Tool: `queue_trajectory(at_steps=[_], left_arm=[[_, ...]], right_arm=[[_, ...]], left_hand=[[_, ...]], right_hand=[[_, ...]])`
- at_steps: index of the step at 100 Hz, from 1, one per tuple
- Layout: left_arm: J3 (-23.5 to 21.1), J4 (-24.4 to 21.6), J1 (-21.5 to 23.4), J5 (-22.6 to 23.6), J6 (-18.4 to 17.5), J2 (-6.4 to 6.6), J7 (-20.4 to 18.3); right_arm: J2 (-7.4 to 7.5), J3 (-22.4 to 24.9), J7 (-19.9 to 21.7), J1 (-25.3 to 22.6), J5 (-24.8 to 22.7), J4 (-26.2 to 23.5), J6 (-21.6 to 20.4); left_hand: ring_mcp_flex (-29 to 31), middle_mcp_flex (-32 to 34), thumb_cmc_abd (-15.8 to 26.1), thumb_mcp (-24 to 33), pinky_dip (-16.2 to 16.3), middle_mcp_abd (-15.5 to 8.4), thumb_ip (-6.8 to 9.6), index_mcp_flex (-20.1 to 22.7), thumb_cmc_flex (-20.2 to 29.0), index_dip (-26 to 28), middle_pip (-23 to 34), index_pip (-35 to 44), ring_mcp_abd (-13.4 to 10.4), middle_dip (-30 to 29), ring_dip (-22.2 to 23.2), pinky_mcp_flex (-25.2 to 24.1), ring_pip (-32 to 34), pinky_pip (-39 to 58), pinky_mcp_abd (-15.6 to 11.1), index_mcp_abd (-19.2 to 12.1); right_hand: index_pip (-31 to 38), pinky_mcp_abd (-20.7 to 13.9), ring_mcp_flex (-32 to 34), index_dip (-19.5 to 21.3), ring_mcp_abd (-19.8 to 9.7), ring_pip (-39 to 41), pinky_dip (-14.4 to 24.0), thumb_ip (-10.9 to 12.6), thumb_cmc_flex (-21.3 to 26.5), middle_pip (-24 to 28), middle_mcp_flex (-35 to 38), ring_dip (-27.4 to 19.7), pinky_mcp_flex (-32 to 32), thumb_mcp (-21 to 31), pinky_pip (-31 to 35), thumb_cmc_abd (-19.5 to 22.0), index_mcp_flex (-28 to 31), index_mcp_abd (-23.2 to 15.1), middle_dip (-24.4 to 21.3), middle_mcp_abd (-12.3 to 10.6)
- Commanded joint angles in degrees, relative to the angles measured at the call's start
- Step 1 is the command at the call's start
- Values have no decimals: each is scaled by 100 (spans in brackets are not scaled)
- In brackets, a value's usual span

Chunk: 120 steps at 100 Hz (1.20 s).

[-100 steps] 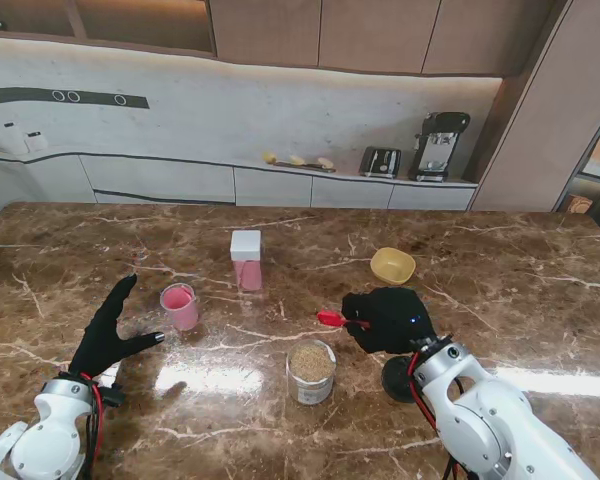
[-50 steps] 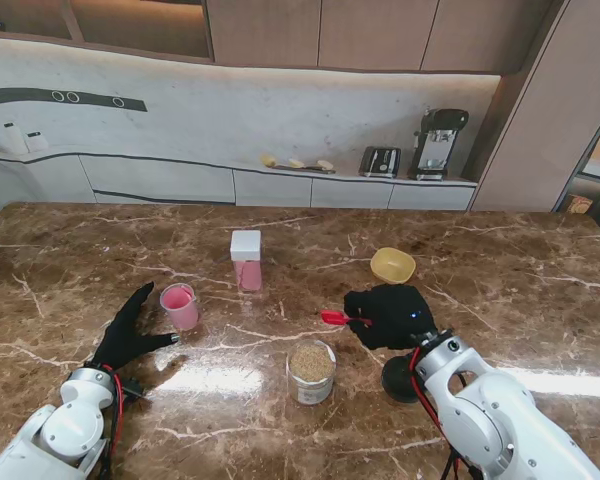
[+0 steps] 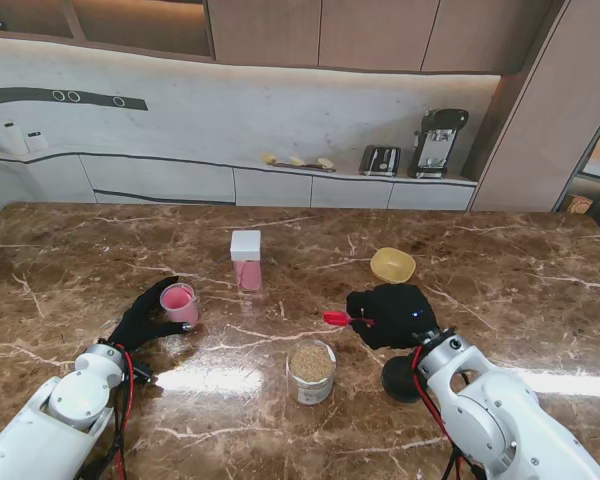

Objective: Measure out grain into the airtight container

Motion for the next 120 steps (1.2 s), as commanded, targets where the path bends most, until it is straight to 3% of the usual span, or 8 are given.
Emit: queue_trajectory(at_steps=[1,23,38,66,90,111,118,120], left_arm=[[89,176,-59,68,113,-31,-109],[237,402,-314,3,211,-7,-365],[334,499,-431,-70,259,-3,-499],[443,518,-473,-110,349,16,-649],[502,529,-451,-105,361,1,-600],[456,518,-382,-285,412,-50,-528],[449,531,-371,-306,413,-60,-508],[444,531,-363,-328,408,-67,-496]], right_arm=[[14,11,99,-17,17,7,16],[16,-13,100,28,15,54,20],[18,-24,116,34,7,59,59],[22,-55,135,88,4,99,64],[21,-95,124,118,4,134,94],[19,-93,122,121,18,148,108],[18,-90,122,116,25,152,111],[19,-89,120,115,23,154,112]], left_hand=[[-203,-91,-210,124,44,-124,-183,-161,-288,21,-159,94,467,99,62,471,-132,575,945,-314],[-226,-135,-219,204,91,-147,-194,-36,-349,90,-240,322,563,188,-38,397,-264,592,1257,-594],[-259,-162,-195,184,-25,-100,-184,81,-279,202,-326,513,858,239,-224,393,-346,478,1455,-717],[-259,-161,-38,-51,84,-97,-115,375,28,434,-334,902,814,300,-327,358,-315,581,1569,-868],[-253,-124,258,-338,80,-76,48,1000,537,1428,-249,2208,785,352,-274,365,-284,551,1563,-1013],[-247,-32,664,-385,86,-24,175,1815,914,1995,-92,2963,767,366,-161,361,-241,560,1593,-903],[-245,-7,1056,-819,116,-11,214,2049,1239,2171,27,3051,762,297,-66,355,-236,573,1601,-901],[-244,0,1139,-994,123,-12,136,2097,1378,2197,45,3045,754,289,-51,354,-233,574,1601,-920]], right_hand=[[130,-78,218,269,-449,211,114,-9,162,121,264,177,44,389,241,135,241,-855,153,-7],[113,-87,219,290,-467,226,106,-10,153,134,248,181,46,372,266,159,233,-877,169,-35],[106,-86,218,297,-468,228,100,-9,154,136,247,181,45,366,271,167,235,-877,173,-35],[82,-87,218,321,-474,228,85,-8,146,134,237,179,35,328,276,205,215,-908,179,-39],[66,-99,218,350,-472,229,80,-3,149,147,208,177,8,295,283,230,206,-955,197,-55],[49,-107,217,365,-471,225,77,3,159,151,196,175,-25,272,284,250,201,-957,206,-63],[46,-106,217,369,-470,223,78,4,163,151,191,173,-33,264,286,257,200,-960,208,-64],[45,-106,217,370,-470,222,78,4,162,151,191,173,-34,261,286,259,200,-960,209,-64]])
